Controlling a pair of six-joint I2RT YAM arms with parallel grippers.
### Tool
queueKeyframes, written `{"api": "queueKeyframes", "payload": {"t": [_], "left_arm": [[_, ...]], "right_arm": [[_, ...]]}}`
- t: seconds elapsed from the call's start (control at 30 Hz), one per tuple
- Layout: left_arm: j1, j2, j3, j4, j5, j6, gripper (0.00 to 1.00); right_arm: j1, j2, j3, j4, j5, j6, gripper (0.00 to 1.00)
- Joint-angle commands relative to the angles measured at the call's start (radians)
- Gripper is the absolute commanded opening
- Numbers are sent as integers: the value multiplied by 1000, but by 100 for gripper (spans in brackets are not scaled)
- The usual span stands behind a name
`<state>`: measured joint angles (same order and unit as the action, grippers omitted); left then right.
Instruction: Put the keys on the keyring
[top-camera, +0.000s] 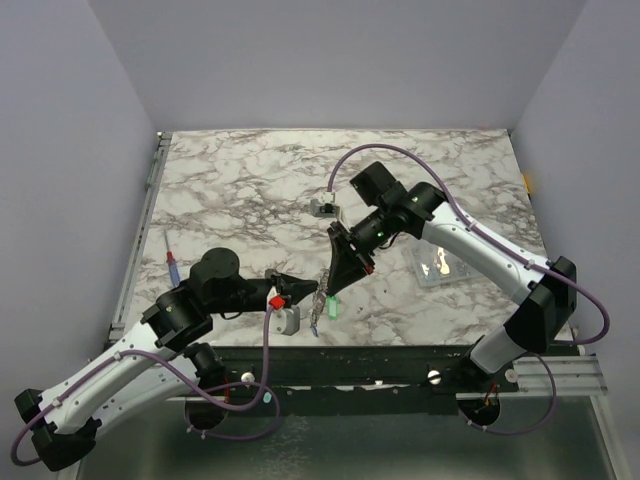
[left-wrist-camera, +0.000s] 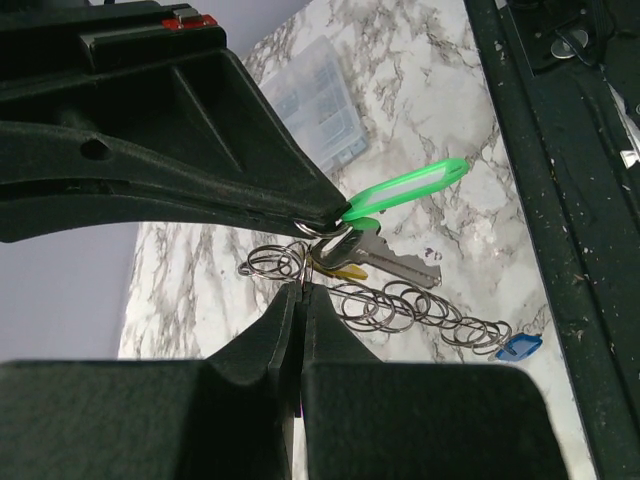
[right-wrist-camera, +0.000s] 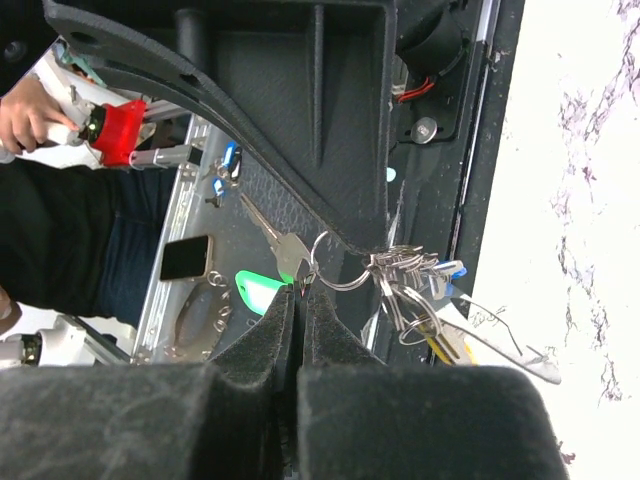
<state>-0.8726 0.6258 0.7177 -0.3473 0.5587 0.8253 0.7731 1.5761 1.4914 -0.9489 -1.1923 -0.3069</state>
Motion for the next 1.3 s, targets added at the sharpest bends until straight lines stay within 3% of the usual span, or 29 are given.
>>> {"api": "queueKeyframes", "payload": {"t": [0.0,1.27], "left_arm": [[-2,-3,19,8,54,37,0],[-37,-41,-26,2,13,196,0]], "right_arm": [[6,-8,-11,32,17,46,1],[7,-40,-42,172,-25,254,1]]}}
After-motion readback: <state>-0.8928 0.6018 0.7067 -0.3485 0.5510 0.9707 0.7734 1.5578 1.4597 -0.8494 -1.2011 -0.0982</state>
